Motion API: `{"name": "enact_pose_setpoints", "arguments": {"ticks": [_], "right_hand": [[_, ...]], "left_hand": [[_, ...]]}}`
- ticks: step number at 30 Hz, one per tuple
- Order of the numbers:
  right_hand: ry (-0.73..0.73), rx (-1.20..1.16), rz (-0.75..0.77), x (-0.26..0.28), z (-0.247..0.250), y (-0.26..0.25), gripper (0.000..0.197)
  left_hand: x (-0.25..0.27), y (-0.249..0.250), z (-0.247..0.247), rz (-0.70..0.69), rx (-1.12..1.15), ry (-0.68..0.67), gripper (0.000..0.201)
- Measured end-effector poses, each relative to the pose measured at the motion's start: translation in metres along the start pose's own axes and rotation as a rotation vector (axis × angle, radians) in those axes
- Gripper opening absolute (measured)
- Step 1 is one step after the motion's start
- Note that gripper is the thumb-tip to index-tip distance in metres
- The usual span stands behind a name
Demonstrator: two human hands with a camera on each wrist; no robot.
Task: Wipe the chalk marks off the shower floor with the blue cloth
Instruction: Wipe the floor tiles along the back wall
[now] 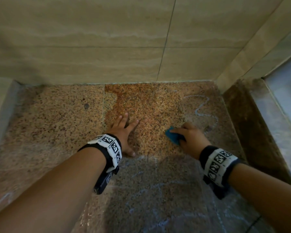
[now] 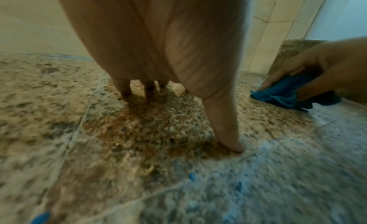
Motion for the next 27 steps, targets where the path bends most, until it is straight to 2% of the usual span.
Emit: {"name": "enact_pose_setpoints", "arguments": {"ticks": [2, 3, 4, 7, 9, 11, 15, 17, 19, 22, 24, 25, 27], "right_hand": [[0.012, -0.022, -0.140, -0.007, -0.010, -0.011, 0.041], [-0.004, -0.026, -0.155, -0.006, -0.018, -0.020, 0.043], [-0.042, -0.029, -0.124, -0.003, -0.027, -0.032, 0.046], [-0.204, 0.060, 0.136, 0.012, -0.048, -0.072, 0.051], [-0.284, 0.110, 0.250, 0.014, -0.048, -0.083, 0.049], [-0.215, 0.069, 0.255, 0.001, -0.035, -0.074, 0.049], [0.039, -0.049, -0.126, -0.033, 0.004, -0.014, 0.045], [0.043, -0.058, -0.229, -0.033, 0.004, -0.005, 0.045], [0.028, -0.017, -0.174, -0.024, -0.007, -0.017, 0.047], [-0.075, 0.019, 0.110, -0.008, -0.027, -0.046, 0.050], [-0.136, 0.029, 0.203, -0.014, -0.023, -0.045, 0.051], [-0.126, 0.038, 0.178, -0.022, -0.015, -0.037, 0.052], [-0.044, 0.028, -0.002, -0.037, 0.008, -0.009, 0.055]], "left_hand": [[0.002, 0.000, -0.004, 0.001, -0.004, 0.015, 0.123], [0.003, 0.001, -0.005, 0.003, -0.002, 0.016, 0.123], [0.003, 0.001, -0.005, 0.003, -0.002, 0.014, 0.123], [0.003, 0.001, -0.006, 0.005, 0.001, 0.021, 0.121], [0.004, 0.000, -0.007, 0.007, 0.005, 0.026, 0.119], [0.006, 0.000, -0.007, 0.001, 0.006, 0.029, 0.119], [0.007, 0.000, -0.004, -0.003, 0.021, 0.015, 0.122], [0.008, 0.000, -0.002, 0.004, 0.029, 0.010, 0.121], [0.006, 0.001, 0.003, 0.025, 0.070, 0.038, 0.115], [0.002, 0.006, 0.012, 0.053, 0.154, 0.122, 0.098], [-0.002, 0.010, 0.015, 0.061, 0.130, 0.156, 0.094], [-0.004, 0.011, 0.017, 0.062, 0.099, 0.160, 0.096], [-0.007, 0.009, 0.019, 0.080, 0.054, 0.149, 0.102]]}}
Point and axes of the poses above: each hand's wrist, its own x-axis away from the middle knuckle, its own z-axis out of the back of the hand, y = z × x, the point moved 4 cm from there along -x, towards the middle knuckle, and after that the axes turned 5 degrees about -x, right-handed, at the moved point
